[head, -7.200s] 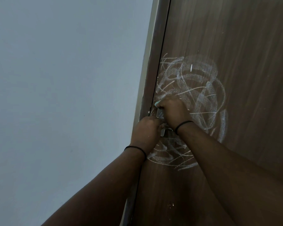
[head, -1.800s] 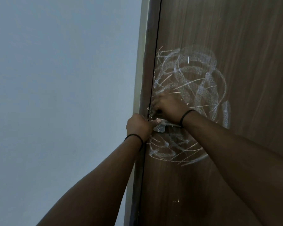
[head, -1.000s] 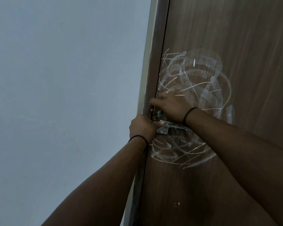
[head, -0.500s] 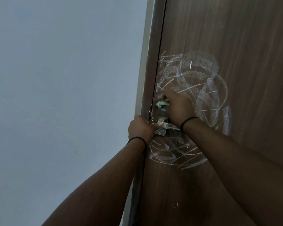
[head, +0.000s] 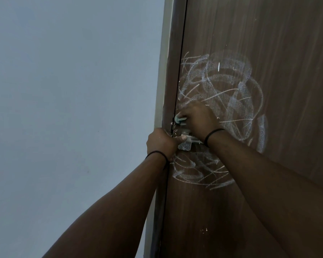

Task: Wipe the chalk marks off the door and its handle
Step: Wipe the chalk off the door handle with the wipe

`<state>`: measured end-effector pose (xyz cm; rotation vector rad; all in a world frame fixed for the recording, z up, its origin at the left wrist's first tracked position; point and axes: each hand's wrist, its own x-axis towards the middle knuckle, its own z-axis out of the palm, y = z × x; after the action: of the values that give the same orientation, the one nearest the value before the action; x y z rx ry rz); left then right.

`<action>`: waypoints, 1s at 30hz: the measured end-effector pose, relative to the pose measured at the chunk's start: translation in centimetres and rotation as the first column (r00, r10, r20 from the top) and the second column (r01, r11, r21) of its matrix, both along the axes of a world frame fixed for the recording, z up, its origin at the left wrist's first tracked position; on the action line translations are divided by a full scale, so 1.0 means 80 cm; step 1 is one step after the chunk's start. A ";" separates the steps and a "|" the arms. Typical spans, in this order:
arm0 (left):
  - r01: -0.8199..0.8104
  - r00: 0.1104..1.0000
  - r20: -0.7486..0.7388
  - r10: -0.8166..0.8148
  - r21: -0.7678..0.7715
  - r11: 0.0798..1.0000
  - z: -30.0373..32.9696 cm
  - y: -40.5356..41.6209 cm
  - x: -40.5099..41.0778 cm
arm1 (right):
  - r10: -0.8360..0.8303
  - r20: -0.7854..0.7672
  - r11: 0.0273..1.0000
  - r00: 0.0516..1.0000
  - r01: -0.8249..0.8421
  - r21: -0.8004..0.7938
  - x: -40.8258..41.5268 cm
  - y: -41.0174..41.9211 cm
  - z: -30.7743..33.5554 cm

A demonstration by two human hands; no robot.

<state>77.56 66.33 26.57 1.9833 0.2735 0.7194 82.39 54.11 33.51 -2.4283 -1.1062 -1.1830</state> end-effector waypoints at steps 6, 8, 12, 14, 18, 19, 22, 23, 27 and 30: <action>0.019 1.000 0.015 -0.019 -0.005 1.000 -0.001 0.000 0.002 | -0.045 -0.096 0.999 0.994 0.047 0.019 0.001 -0.023 -0.023; 0.016 1.000 0.018 -0.016 -0.005 1.000 -0.002 0.000 0.003 | -0.039 -0.100 0.995 0.994 0.048 0.086 0.001 -0.022 -0.017; 0.008 1.000 0.029 -0.008 -0.001 1.000 -0.003 -0.003 0.001 | -0.026 -0.024 0.991 0.999 0.029 0.134 -0.002 -0.010 -0.005; 0.010 0.999 0.031 -0.010 -0.001 1.000 -0.002 -0.003 0.001 | -0.048 -0.045 0.990 0.998 0.041 -0.134 -0.001 -0.011 -0.005; 0.018 0.999 0.031 -0.018 0.003 1.000 0.000 -0.001 -0.001 | 0.011 -0.036 0.986 0.999 -0.004 0.165 0.004 -0.023 0.001; 0.020 0.999 0.031 -0.020 0.004 1.000 -0.001 -0.001 -0.001 | 0.014 -0.006 0.979 1.000 -0.013 0.203 0.004 -0.024 0.001; 0.022 0.999 0.023 -0.022 0.005 1.000 0.000 -0.002 -0.002 | -0.047 -0.082 0.998 0.996 0.043 -0.044 0.002 -0.025 -0.003; 0.020 1.000 0.020 -0.020 0.005 1.000 0.000 -0.001 -0.002 | -0.062 -0.104 0.996 0.993 0.055 -0.071 0.001 -0.027 -0.005; 0.012 1.000 0.025 -0.012 0.002 1.000 -0.002 -0.001 -0.002 | 0.013 -0.077 0.961 0.997 0.009 0.277 -0.001 -0.038 -0.009; 0.009 1.000 0.018 -0.009 0.007 1.000 -0.001 -0.002 -0.003 | -0.075 -0.238 0.942 0.968 0.147 0.301 -0.003 -0.037 -0.005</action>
<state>77.36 66.15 26.49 1.9824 0.2511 0.7328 82.15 51.17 33.08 -2.3238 -0.6634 -0.9964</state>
